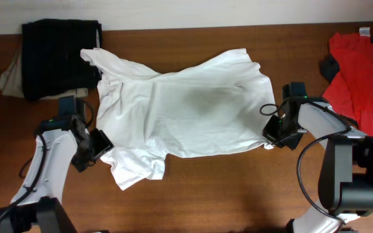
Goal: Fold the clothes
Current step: 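Lift the bottom hem with both grippers and fold it up toward the collar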
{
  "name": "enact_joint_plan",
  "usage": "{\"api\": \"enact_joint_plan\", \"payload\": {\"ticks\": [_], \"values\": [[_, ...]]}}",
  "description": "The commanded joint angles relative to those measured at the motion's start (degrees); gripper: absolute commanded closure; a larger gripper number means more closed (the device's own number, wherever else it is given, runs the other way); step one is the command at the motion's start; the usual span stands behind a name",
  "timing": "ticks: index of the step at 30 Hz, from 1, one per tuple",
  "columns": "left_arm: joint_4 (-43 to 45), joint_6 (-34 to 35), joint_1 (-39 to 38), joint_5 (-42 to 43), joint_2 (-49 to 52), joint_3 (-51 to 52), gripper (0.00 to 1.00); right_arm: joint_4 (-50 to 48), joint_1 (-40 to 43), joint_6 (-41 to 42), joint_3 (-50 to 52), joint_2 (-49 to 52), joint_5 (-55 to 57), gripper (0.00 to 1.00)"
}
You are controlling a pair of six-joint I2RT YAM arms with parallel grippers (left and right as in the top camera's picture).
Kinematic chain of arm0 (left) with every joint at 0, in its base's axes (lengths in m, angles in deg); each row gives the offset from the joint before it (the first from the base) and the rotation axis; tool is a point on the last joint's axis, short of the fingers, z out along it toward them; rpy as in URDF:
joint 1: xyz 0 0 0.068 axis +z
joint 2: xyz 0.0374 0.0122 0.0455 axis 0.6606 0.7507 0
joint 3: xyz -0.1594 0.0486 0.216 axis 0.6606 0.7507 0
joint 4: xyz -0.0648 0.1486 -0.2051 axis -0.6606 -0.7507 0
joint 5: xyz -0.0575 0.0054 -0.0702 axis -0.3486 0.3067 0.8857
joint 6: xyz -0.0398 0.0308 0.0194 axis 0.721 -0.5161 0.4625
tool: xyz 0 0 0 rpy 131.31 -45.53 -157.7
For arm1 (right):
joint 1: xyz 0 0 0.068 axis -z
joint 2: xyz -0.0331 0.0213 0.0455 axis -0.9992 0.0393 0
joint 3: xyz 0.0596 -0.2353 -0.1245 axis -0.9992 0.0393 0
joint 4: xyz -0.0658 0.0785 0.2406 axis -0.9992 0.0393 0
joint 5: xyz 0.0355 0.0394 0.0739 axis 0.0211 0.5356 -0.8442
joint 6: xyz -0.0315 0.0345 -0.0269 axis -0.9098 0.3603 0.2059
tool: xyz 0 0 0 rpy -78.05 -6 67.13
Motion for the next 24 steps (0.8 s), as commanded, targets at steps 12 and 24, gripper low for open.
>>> {"api": "enact_joint_plan", "payload": {"ticks": [12, 24], "values": [[4.52, -0.59, -2.45, 1.2, 13.94, 0.24, 0.22, -1.95, 0.9, 0.55, 2.71, 3.98, 3.15, 0.95], [3.8, -0.57, -2.45, 1.46, 16.92, 0.28, 1.0, -0.46, 0.92, 0.57, 2.71, 3.98, 2.49, 0.96]]}}
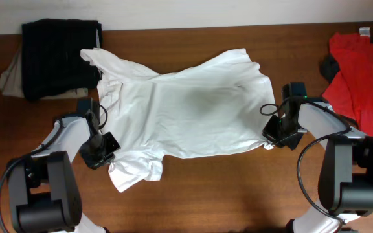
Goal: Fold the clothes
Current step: 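Lift the bottom hem with both grippers and fold it up toward the collar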
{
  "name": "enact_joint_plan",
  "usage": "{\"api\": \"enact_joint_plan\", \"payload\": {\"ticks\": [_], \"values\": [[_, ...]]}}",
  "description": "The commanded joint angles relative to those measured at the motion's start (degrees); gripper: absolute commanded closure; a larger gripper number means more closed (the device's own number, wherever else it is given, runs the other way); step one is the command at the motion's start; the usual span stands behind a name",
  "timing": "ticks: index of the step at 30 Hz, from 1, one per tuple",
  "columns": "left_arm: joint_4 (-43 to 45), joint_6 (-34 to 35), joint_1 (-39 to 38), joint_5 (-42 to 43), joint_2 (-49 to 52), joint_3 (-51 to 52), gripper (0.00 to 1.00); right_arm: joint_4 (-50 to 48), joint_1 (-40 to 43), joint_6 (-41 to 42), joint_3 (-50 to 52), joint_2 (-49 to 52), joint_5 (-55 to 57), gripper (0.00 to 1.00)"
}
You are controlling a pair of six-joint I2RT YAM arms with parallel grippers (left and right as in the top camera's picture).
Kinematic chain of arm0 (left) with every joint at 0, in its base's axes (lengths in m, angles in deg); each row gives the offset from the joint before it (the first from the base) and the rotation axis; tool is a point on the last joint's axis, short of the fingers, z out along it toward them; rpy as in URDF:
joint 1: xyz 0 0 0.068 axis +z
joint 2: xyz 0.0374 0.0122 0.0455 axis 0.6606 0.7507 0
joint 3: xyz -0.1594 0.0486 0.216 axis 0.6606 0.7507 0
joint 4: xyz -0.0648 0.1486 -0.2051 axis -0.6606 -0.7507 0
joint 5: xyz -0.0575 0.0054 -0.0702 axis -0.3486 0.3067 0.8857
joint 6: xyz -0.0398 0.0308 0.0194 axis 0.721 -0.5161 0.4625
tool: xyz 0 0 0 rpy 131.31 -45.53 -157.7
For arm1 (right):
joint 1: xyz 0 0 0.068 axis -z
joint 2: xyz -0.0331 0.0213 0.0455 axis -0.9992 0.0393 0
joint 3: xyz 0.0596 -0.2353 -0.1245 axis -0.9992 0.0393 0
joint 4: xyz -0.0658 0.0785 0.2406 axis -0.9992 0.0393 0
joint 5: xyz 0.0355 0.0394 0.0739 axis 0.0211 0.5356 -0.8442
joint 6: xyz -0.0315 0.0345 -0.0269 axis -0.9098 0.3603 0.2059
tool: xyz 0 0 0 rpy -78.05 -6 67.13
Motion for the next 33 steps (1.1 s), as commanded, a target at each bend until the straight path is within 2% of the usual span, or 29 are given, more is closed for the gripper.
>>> {"api": "enact_joint_plan", "payload": {"ticks": [1, 4, 7, 13, 18, 23, 29, 33], "values": [[-0.92, 0.11, -0.02, -0.79, 2.12, 0.48, 1.0, 0.13, 0.92, 0.55, 2.71, 3.98, 2.51, 0.96], [-5.33, 0.79, 0.15, -1.29, -0.59, 0.46, 1.0, 3.74, 1.33, 2.54, 2.71, 2.62, 2.49, 0.96], [-9.29, 1.86, 0.15, -1.66, -7.63, 0.46, 1.0, 6.43, 2.08, 3.52, 2.71, -1.49, 2.54, 0.96], [-16.39, 1.84, 0.15, -1.68, -27.78, 0.46, 1.0, 13.86, 2.43, 3.48, 2.71, -19.32, 3.43, 0.96], [-21.27, 1.84, 0.15, -1.7, -36.89, 0.46, 1.0, 19.52, 2.43, 3.5, 2.71, -33.7, 3.41, 0.96], [-16.81, 2.64, 0.15, -3.54, -37.97, 0.46, 1.0, 19.1, 2.43, 3.52, 2.71, -39.95, 3.41, 0.96], [-8.13, 5.33, 0.15, -6.27, -34.86, 0.48, 1.0, 14.62, 2.43, 3.54, 2.71, -36.35, 3.37, 0.96], [0.04, 5.31, 0.15, -6.25, -25.7, 0.48, 1.0, 7.89, 2.43, 3.54, 2.71, -31.8, 3.37, 0.96]]}}
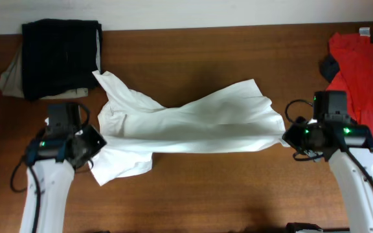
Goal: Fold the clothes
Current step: 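Lift the bottom hem with both grippers and fold it up toward the collar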
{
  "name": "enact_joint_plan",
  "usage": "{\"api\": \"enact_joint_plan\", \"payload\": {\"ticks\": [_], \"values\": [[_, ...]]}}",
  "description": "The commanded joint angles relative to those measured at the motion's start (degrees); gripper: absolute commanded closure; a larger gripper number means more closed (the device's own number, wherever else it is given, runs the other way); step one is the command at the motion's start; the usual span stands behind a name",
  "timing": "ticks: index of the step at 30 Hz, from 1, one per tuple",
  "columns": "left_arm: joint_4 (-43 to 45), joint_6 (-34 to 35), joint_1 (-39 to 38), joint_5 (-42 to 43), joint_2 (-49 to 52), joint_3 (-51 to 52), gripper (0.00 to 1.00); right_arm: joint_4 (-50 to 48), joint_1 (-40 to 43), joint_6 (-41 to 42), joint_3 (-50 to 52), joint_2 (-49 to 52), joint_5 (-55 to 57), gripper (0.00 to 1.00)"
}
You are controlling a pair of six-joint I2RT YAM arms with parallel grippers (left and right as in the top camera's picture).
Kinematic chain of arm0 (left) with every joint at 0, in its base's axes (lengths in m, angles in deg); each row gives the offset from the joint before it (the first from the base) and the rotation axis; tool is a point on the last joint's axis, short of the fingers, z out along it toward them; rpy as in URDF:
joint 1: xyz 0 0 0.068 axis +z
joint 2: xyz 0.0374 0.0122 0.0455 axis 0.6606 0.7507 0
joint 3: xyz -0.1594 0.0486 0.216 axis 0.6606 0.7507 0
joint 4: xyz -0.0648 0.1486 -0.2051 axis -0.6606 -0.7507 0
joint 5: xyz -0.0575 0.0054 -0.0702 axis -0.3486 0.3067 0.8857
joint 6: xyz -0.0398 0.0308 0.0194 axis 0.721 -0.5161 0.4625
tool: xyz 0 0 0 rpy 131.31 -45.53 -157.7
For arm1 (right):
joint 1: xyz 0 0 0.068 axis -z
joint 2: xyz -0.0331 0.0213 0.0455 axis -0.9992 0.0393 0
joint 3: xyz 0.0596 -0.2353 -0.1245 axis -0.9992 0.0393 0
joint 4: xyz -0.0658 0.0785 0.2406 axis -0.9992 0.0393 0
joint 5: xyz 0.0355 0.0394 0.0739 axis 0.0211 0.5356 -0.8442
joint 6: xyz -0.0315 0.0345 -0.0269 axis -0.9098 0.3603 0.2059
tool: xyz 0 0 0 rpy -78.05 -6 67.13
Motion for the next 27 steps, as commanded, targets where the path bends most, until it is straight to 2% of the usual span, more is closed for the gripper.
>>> {"api": "enact_joint_plan", "payload": {"ticks": [1, 7, 15, 21, 27], "values": [[4.63, 0.79, 0.15, -1.29, 6.95, -0.04, 1.0, -4.52, 0.37, 0.55, -0.13, 3.06, 1.57, 0.96], [17.64, 0.76, 0.15, -1.29, 17.25, -0.04, 1.0, -12.76, 0.37, 0.57, -0.13, 12.92, 1.57, 0.96], [30.99, 0.76, 0.09, -1.27, 21.51, -0.04, 1.0, -19.23, 0.35, 3.54, -0.07, 25.86, 1.64, 0.96], [32.57, 0.79, 0.09, -1.27, 25.46, -0.04, 0.98, -25.27, 0.35, 3.72, 0.09, 32.0, 1.62, 0.96], [33.22, 0.76, 0.09, -1.55, 30.08, -0.04, 0.98, -34.1, 0.37, 4.42, 0.09, 32.17, 0.7, 0.96]]}}
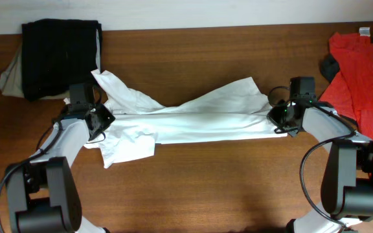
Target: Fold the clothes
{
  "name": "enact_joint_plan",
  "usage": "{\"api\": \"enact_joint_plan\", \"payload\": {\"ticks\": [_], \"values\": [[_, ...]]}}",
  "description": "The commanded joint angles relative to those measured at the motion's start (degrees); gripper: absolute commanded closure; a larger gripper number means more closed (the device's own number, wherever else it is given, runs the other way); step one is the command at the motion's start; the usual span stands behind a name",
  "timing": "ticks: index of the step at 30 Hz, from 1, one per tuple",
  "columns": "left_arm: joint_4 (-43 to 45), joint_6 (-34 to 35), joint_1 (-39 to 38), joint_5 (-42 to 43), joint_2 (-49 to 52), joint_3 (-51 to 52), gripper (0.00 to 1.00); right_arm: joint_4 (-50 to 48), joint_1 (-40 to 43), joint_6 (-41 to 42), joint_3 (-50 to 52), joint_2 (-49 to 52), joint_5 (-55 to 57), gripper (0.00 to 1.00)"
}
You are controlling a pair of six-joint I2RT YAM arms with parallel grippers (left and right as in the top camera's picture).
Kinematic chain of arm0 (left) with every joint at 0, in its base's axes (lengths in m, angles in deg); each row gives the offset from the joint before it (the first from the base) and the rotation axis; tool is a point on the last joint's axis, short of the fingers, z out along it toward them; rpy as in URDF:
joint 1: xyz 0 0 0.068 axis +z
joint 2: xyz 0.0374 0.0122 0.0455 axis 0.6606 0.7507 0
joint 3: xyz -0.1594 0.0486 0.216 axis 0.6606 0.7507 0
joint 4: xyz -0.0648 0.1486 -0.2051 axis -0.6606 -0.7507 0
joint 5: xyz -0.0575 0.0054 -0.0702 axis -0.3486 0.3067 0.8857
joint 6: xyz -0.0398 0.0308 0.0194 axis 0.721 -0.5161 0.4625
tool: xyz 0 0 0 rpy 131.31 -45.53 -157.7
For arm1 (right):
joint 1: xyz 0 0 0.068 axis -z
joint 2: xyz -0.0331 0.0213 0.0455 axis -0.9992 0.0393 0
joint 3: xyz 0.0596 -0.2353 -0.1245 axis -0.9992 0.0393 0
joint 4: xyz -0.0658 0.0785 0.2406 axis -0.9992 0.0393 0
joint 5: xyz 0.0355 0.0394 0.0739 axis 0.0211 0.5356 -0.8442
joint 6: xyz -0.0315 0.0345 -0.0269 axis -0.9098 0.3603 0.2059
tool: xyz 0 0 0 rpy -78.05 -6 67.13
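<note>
A white T-shirt (186, 120) lies stretched left to right across the middle of the brown table (193, 188), its near half doubled over into a long band. One sleeve (129, 147) sticks out at the lower left; another flap points toward the upper left. My left gripper (101, 120) is shut on the shirt's left edge. My right gripper (278, 119) is shut on the shirt's right edge.
A folded black garment (60, 57) rests on a beige one (8, 76) at the far left corner. A red garment (362, 71) with a dark item beside it lies at the far right.
Both grippers have moved away from me and inward with the shirt's edges. The shirt's near edge now lies farther back, so the band is narrower and flatter.
First the shirt lay spread and rumpled, both grippers at its near corners. Then the left gripper sat closer on the left hem. Then both held the edges, pulled apart and raised. Now the near half is laid over toward the far side.
</note>
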Motion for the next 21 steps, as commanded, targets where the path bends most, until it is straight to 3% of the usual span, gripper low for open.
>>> {"api": "enact_joint_plan", "payload": {"ticks": [1, 5, 11, 13, 14, 15, 16, 17, 21], "values": [[0.31, 0.37, 0.2, -2.27, 1.64, -0.17, 0.99, -3.32, 0.39, 1.97, -0.02, 0.35, 0.57, 0.96], [0.28, 0.35, 0.2, -3.8, 1.88, -0.17, 0.97, -8.83, 0.37, 1.97, -0.02, 0.35, -2.64, 0.95], [0.31, 0.35, 0.2, -4.33, 3.76, -0.17, 0.96, -13.7, -0.44, 1.9, -0.02, 0.37, -4.83, 0.74], [0.31, 0.35, 0.2, -4.33, 4.46, -0.17, 0.95, -14.53, -1.88, 1.42, -0.02, 0.37, -3.98, 0.53], [0.31, 0.35, 0.2, -4.35, 4.5, -0.17, 0.94, -15.28, -2.82, -0.39, -0.02, 0.39, -3.48, 0.36], [0.31, 0.35, 0.2, -4.33, 4.5, -0.17, 0.9, -15.91, -3.91, -2.21, -0.02, 0.42, -2.86, 0.16], [0.26, 0.33, 0.22, -4.33, 4.5, -0.17, 0.81, -16.61, -4.63, -4.02, -0.02, 0.42, -2.86, 0.08], [0.04, 0.24, 0.22, -4.33, 4.48, -0.2, 0.75, -16.7, -5.07, -4.81, -0.02, 0.42, -2.89, 0.05], [-5.95, -2.32, 0.26, -4.33, 3.3, -3.08, 0.74, -15.28, -5.16, -4.79, -0.02, 0.42, -2.84, 0.04]]}}
